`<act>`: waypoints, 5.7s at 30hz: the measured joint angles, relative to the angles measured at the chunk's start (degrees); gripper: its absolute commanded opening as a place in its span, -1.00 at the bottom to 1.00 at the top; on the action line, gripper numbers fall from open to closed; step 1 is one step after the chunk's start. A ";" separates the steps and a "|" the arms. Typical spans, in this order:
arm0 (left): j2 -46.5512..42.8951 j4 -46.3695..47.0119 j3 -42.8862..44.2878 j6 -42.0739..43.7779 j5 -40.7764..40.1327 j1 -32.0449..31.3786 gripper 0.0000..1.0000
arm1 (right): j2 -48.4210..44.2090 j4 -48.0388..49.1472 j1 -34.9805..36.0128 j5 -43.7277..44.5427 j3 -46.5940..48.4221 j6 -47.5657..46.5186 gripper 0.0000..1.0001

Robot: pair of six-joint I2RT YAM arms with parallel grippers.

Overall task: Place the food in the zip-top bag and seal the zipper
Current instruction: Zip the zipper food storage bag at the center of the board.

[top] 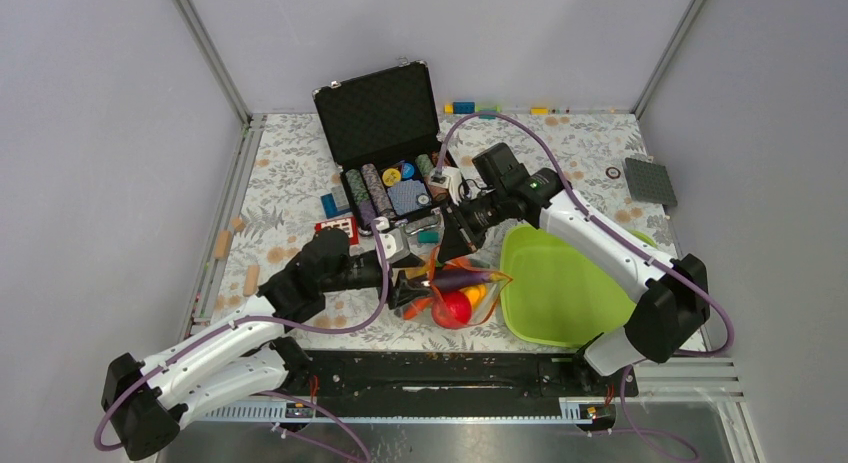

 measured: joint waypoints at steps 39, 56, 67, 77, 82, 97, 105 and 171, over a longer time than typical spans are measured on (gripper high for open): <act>-4.22 1.84 -2.34 -6.88 -1.16 -0.87 -1.00 | -30.27 23.43 16.15 11.58 -24.37 -25.40 0.23; -4.24 1.36 -2.34 -9.01 -1.42 -0.87 -1.00 | -26.47 27.15 19.39 21.00 -26.80 -8.33 -0.39; -4.24 1.03 -2.36 -10.27 -2.40 -0.90 -1.00 | -25.35 26.21 19.43 19.69 -26.80 -3.23 -0.37; -4.22 1.77 -2.38 -10.86 -2.84 -0.98 -0.54 | -25.75 20.02 20.35 23.61 -26.75 0.31 -0.91; -4.59 2.36 -2.38 -10.75 -1.79 -0.87 0.98 | -25.66 21.44 20.55 23.61 -26.73 4.22 -1.00; -21.59 4.48 -11.17 -7.54 -1.97 -0.94 0.97 | -27.28 28.70 20.57 25.59 -26.77 12.63 -1.00; -17.20 7.54 -10.95 -5.01 -4.66 -0.94 0.60 | -26.97 30.23 20.57 24.33 -26.80 13.25 -1.00; -15.10 1.36 -5.97 -5.46 -7.32 -1.01 -1.00 | -16.74 16.39 20.57 21.33 -8.76 -23.63 -0.08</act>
